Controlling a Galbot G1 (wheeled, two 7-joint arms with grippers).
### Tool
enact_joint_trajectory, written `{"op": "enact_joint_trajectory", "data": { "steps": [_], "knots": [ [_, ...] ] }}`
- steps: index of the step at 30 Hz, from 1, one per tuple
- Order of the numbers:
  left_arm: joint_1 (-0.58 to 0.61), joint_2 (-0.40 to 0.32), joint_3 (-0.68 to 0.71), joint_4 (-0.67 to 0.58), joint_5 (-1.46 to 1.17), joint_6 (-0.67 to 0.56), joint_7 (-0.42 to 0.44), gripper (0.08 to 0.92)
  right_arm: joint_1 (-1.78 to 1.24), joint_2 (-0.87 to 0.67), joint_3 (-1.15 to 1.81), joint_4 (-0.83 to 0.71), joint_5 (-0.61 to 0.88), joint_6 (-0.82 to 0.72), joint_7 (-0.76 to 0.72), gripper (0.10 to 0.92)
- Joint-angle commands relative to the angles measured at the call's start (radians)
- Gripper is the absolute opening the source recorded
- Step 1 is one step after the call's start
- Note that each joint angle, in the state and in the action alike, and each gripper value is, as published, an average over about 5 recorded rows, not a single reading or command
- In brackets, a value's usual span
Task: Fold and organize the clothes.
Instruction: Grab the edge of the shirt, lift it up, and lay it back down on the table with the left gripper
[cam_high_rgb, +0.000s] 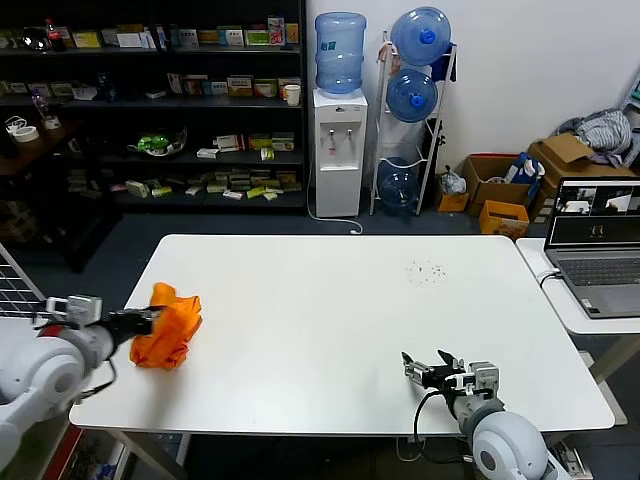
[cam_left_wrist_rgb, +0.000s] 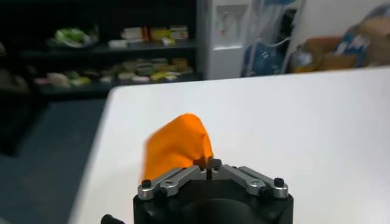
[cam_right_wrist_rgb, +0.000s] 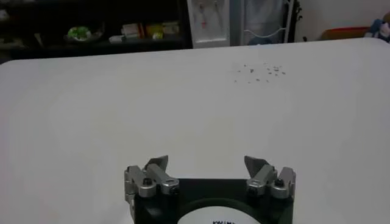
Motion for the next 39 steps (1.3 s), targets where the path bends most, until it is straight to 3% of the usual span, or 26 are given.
{"op": "enact_joint_trajectory", "data": {
  "steps": [1, 5, 11, 23, 36, 39],
  "knots": [
    [-0.474, -0.479, 0.560, -0.118, -0.427, -0.028, -0.361, 0.101, -0.048, 0.011, 0.062, 0.023, -0.004, -0.009, 0.022, 0.823],
    [-0.561, -0.628, 0.656, -0.003, -0.368, -0.044, -0.382, 0.101, -0.074, 0.023, 0.089, 0.039, -0.010, -0.011, 0.027, 0.823],
    [-0.564, -0.717, 0.686, 0.119, -0.254, -0.052, -0.341, 0.101, -0.084, 0.023, 0.108, 0.041, -0.007, -0.011, 0.027, 0.823],
    [-0.534, -0.751, 0.675, 0.212, -0.122, -0.067, -0.319, 0.101, -0.059, 0.024, 0.083, 0.021, -0.001, -0.011, 0.027, 0.823],
    [-0.500, -0.751, 0.665, 0.196, -0.090, -0.064, -0.288, 0.107, -0.060, 0.018, 0.087, 0.021, -0.007, 0.049, -0.017, 0.823],
    [-0.477, -0.741, 0.639, 0.144, -0.075, -0.069, -0.269, 0.158, -0.056, 0.021, 0.090, 0.021, -0.027, 0.113, -0.060, 0.823]
  ]
}}
